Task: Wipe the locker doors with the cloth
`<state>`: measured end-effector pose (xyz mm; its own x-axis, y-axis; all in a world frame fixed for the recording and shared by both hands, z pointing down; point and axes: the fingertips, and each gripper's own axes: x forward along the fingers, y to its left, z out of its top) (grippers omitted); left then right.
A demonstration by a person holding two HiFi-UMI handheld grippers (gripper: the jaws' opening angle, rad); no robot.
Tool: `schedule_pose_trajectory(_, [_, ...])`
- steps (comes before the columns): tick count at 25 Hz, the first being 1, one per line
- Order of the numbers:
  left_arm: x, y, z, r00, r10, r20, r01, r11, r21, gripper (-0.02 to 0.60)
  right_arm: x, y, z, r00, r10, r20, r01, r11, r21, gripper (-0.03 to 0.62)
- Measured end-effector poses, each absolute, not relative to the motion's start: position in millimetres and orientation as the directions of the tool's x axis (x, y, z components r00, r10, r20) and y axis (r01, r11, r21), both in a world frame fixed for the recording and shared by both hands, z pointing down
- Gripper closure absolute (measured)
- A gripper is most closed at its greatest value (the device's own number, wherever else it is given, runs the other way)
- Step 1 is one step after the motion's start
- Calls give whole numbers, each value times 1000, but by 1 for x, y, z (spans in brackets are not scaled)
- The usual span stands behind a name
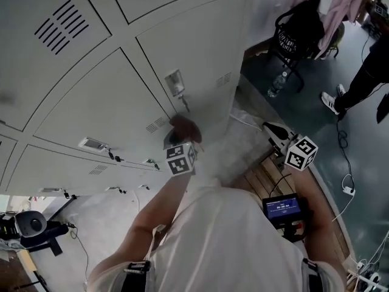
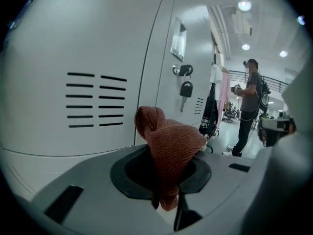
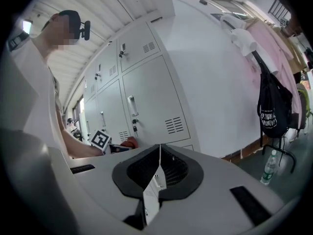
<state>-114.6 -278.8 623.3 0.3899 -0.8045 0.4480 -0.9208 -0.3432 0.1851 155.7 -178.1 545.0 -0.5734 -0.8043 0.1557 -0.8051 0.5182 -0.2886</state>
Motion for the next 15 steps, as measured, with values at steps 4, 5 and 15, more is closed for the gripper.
schedule_pose_trajectory(4, [-103, -295, 634, 395, -782, 482, -917, -306, 256, 514, 159, -178, 546, -560, -810, 175, -815, 500, -294, 576])
schedule_pose_trajectory(5, [-99, -299, 635, 396, -782, 481, -916, -306, 258, 514, 162, -178, 546, -556, -812, 179, -817, 495, -295, 576])
schedule_pose_trajectory(15, [-7, -335, 637, 491, -745, 451, -871, -404, 280, 514, 218, -148, 534, -443, -877, 185, -873, 375, -313, 576])
